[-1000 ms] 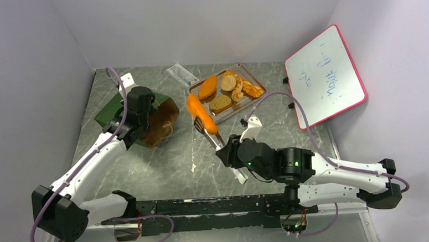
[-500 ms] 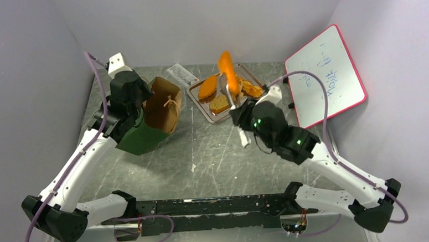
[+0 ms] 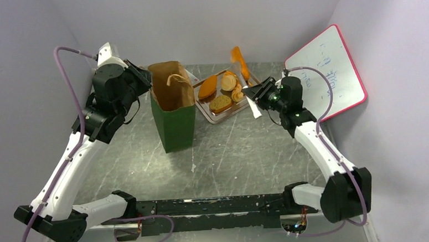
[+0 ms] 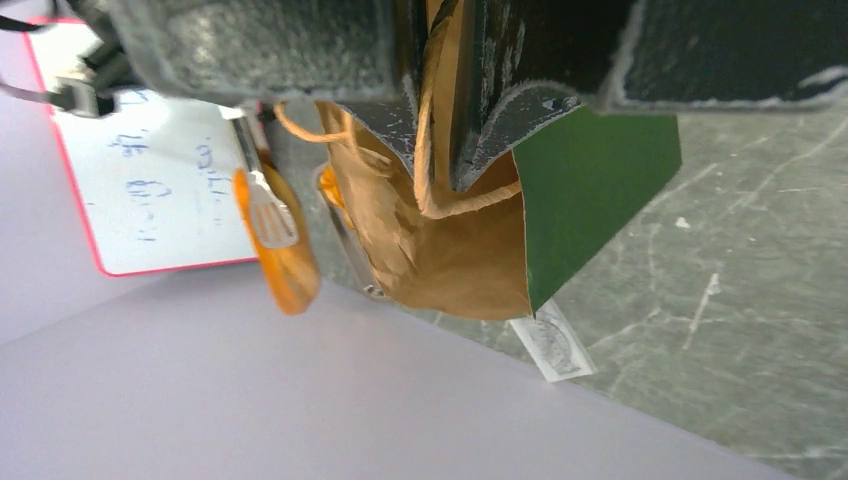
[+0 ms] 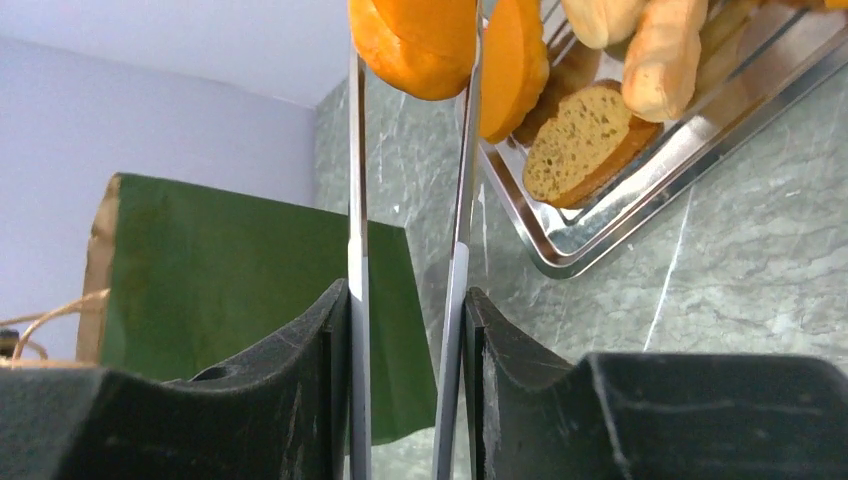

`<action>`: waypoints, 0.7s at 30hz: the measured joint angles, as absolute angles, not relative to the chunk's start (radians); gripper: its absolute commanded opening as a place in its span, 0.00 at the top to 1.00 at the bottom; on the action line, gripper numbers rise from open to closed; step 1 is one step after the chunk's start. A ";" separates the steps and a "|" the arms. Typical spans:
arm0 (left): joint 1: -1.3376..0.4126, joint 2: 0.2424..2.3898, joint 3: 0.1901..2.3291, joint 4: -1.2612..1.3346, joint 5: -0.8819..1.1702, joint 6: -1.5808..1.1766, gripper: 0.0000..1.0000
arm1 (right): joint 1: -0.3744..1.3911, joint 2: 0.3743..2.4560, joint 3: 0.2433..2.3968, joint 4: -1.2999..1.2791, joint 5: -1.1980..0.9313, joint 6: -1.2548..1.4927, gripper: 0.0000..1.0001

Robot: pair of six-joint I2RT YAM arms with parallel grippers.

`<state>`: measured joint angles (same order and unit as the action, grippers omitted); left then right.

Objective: Take the fake bread out of the paper bag
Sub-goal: Place the fake bread in the container.

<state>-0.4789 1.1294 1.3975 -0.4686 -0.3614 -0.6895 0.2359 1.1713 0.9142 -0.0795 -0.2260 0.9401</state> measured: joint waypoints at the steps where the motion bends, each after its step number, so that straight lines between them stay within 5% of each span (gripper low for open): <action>1: -0.479 1.124 1.396 -0.467 -0.350 -0.701 0.93 | 0.204 1.192 0.892 -0.041 -0.272 0.971 1.00; 21: -0.479 1.143 1.250 -0.286 -0.201 -0.795 0.93 | -0.055 1.576 0.773 0.607 -0.696 1.396 1.00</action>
<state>-0.4789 1.1431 1.2503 -0.2863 -0.2012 -0.7948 -0.0551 1.5761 0.7734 0.6067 -0.6964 1.3960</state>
